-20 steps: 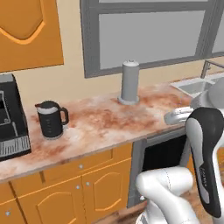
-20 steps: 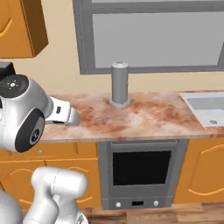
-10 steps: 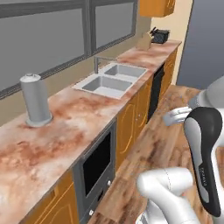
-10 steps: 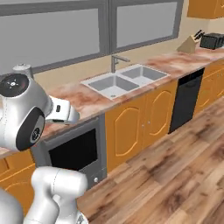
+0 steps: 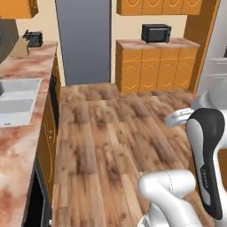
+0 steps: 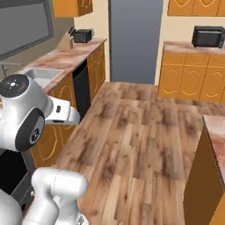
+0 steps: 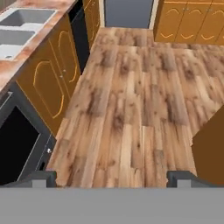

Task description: Navigate to the fridge.

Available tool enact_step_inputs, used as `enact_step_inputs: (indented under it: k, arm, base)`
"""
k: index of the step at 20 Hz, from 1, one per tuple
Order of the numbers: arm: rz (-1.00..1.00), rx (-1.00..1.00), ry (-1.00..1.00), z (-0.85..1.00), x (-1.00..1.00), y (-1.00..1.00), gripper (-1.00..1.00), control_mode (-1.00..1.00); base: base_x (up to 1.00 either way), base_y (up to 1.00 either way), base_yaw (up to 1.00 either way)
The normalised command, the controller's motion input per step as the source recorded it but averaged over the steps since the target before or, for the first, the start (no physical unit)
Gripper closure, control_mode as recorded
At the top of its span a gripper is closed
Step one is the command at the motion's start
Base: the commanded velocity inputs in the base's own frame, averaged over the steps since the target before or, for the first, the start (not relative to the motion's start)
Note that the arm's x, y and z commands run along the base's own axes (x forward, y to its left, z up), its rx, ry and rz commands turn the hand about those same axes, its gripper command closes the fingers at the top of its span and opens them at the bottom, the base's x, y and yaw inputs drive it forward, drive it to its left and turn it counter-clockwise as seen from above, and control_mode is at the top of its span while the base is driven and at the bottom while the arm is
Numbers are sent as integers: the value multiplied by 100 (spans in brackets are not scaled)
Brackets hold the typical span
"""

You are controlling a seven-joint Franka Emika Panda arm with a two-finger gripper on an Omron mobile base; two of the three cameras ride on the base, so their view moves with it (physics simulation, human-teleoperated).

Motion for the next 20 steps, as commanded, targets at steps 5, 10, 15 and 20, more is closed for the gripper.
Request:
enact_step_inputs:
  k: [5,10,15,20]
  arm:
    - [0,0,0,0,0,0,-100,100]
    - [0,0,0,0,0,0,-100,100]
    - [0,0,0,0,0,0,-100,100]
    - [0,0,0,0,0,0,-100,100]
  base:
    - [31,19,-85]
    - [16,22,-91]
    - [77,77,-62]
    - [100,93,-28]
